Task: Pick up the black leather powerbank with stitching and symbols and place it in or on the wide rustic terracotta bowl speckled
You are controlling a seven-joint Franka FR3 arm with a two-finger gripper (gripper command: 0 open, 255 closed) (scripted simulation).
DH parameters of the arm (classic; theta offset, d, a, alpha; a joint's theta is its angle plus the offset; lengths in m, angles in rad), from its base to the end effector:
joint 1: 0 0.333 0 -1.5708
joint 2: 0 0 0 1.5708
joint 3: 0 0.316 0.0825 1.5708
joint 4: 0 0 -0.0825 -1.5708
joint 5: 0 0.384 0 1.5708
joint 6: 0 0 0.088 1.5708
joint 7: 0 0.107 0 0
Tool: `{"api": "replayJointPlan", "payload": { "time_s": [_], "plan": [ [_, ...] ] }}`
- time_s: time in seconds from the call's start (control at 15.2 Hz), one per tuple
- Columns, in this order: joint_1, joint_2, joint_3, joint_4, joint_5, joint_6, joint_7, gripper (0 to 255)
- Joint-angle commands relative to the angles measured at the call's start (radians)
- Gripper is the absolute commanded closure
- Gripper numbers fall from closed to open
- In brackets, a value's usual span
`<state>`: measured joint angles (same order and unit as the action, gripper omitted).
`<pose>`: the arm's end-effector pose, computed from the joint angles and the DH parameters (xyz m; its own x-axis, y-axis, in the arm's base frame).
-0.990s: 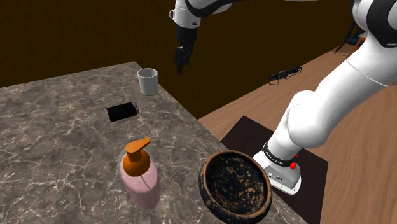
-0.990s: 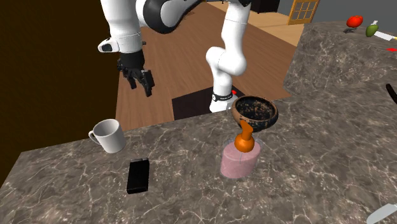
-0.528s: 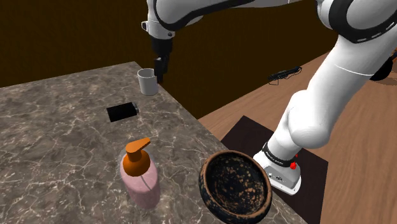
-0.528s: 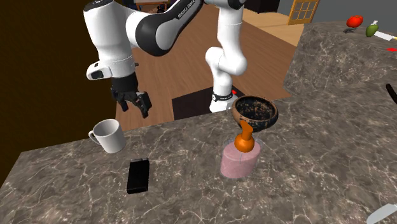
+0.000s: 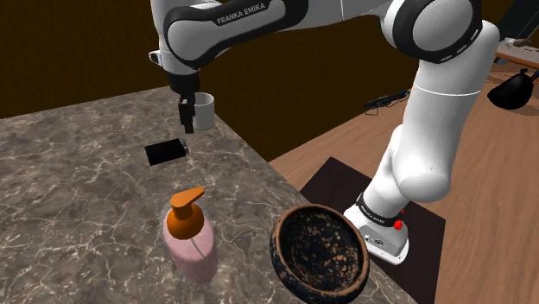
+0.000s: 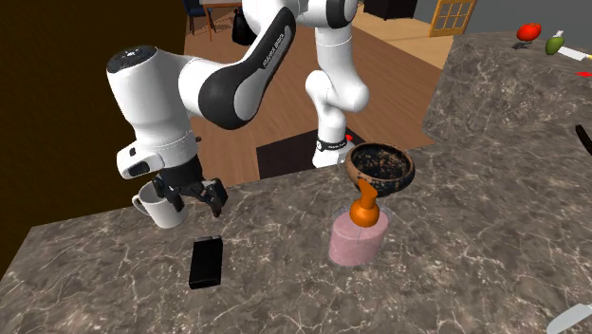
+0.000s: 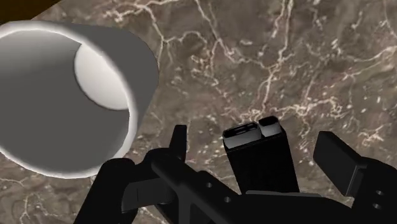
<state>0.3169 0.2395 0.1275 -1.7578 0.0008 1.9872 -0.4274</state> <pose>0.5670 0.2643 0.4299 0.6464 0.7630 0.0053 0.7627 -0.6460 -0.0315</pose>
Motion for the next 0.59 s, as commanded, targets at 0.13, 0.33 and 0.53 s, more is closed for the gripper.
{"api": "replayJointPlan", "payload": {
  "time_s": [0.13, 0.33, 0.53],
  "plan": [
    [0.040, 0.123, 0.030, 0.116, -0.031, -0.002, -0.046, 0],
    [0.053, 0.161, 0.038, 0.141, -0.041, 0.008, -0.058, 0],
    [0.053, 0.173, 0.037, 0.117, -0.043, 0.043, -0.057, 0]
  ]
}}
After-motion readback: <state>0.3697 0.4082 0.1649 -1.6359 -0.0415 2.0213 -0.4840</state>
